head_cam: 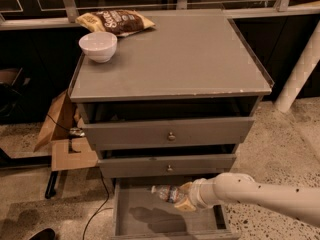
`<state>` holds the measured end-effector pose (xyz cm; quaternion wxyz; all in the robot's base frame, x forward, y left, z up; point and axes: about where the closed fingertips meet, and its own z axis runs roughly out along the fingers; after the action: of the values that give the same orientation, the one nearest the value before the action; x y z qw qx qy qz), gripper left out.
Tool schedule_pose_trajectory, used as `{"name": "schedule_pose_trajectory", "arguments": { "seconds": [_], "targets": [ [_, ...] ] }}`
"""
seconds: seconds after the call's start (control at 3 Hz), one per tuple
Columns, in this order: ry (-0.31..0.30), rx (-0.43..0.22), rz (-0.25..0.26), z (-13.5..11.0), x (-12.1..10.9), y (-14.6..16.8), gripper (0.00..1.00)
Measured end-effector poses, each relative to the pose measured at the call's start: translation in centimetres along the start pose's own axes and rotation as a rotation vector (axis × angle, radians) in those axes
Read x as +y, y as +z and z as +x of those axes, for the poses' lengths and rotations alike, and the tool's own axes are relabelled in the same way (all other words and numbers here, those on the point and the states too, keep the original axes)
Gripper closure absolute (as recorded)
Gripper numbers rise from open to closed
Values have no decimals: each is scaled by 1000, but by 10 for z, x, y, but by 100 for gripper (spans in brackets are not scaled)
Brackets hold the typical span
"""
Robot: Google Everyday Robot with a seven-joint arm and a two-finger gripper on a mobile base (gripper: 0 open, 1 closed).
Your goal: Pick water bottle from bottom drawer and place on counter
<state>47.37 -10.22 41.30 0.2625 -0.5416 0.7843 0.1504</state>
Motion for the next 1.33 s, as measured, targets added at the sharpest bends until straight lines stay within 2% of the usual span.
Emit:
{"name": "schedule_pose_trajectory", "arguments": {
  "seconds": [0.33, 0.67, 1.0, 1.33],
  "targets": [
    [-22, 40, -27, -49, 7, -45, 100],
    [-42, 85, -10, -117, 7, -98, 100],
    [-70, 107, 38, -131, 1, -128, 100],
    [-69, 107, 39, -133, 0, -130, 100]
  ]
}}
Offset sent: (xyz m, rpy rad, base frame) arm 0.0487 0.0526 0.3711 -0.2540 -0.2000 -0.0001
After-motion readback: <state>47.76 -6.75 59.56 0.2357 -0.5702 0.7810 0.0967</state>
